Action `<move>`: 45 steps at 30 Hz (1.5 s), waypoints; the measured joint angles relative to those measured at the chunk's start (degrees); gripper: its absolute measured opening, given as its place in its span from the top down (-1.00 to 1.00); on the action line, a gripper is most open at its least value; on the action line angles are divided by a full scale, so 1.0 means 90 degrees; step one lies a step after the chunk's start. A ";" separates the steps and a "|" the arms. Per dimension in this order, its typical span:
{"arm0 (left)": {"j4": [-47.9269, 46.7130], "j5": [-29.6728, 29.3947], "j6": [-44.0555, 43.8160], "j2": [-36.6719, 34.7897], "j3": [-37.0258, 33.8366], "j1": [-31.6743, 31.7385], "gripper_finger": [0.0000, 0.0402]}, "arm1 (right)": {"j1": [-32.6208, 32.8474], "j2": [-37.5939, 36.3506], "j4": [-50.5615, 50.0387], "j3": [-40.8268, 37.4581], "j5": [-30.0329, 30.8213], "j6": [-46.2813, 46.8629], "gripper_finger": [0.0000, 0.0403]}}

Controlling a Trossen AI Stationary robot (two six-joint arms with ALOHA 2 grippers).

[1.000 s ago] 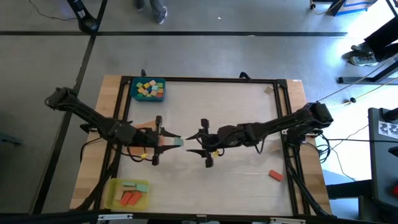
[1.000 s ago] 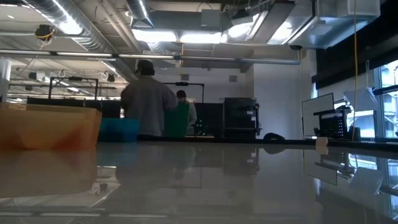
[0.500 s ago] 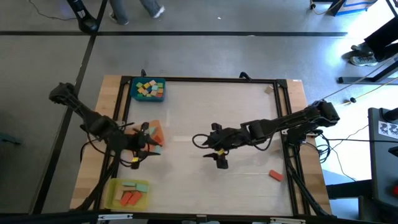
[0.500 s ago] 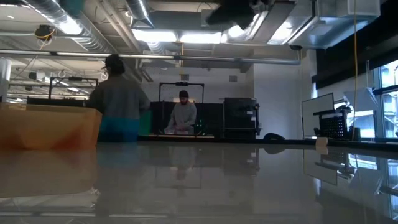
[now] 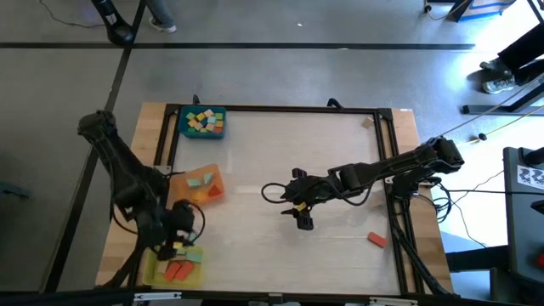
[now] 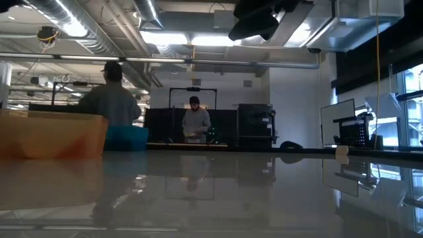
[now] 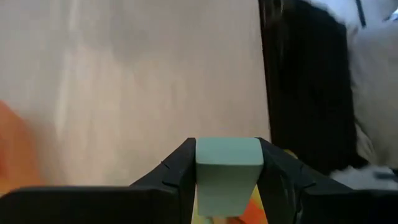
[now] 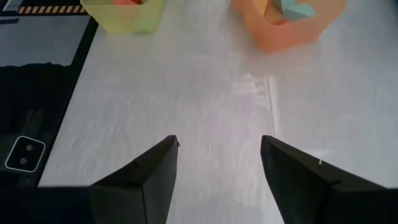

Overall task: Sort blocks by size
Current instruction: Put the light blue rectangular block into the yellow bin, then put the red rectangular block into the yellow bin

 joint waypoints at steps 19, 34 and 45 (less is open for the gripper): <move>0.0031 0.1327 -0.3030 0.1343 -0.0220 -0.0967 0.08 | -0.0005 0.0002 -0.0175 0.0000 0.0002 -0.0010 -0.13; 0.0761 -0.0284 0.1770 0.0077 -0.0213 0.0722 0.01 | -0.0002 -0.0112 -0.2845 0.0007 0.0438 0.1873 -0.13; 0.1736 -0.0139 0.4609 0.0202 -0.0213 0.1778 0.00 | 0.0000 -0.0424 -0.4784 -0.0946 0.0090 0.4108 -0.13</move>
